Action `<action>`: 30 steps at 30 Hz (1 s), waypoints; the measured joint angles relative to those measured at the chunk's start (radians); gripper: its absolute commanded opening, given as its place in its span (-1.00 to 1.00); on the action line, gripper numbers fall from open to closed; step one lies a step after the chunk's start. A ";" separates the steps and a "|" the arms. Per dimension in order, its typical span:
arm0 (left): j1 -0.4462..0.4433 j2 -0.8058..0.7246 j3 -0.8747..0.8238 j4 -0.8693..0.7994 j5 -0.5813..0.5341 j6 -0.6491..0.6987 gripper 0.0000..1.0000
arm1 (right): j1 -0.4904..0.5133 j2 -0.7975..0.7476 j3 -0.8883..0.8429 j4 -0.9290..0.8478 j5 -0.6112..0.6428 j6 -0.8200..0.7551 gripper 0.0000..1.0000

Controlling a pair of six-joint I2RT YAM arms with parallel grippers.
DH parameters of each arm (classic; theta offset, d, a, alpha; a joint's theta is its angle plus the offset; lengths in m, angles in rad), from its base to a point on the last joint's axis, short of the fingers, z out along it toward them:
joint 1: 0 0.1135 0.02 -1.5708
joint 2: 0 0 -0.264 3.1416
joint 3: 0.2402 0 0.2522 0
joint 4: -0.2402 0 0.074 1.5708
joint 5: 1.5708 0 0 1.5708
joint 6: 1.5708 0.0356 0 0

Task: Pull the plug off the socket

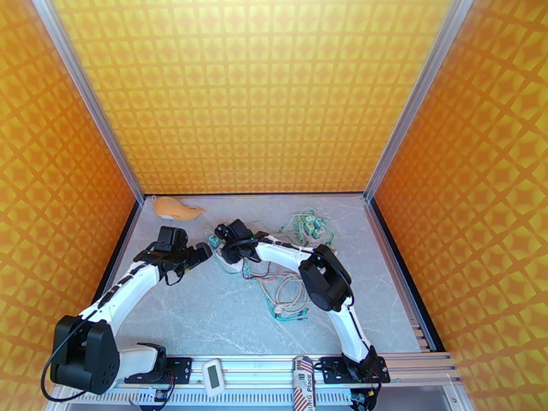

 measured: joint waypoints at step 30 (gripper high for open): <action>-0.053 0.217 -0.069 0.319 0.230 -0.130 0.36 | 0.020 -0.174 -0.245 0.055 -0.027 0.121 -0.74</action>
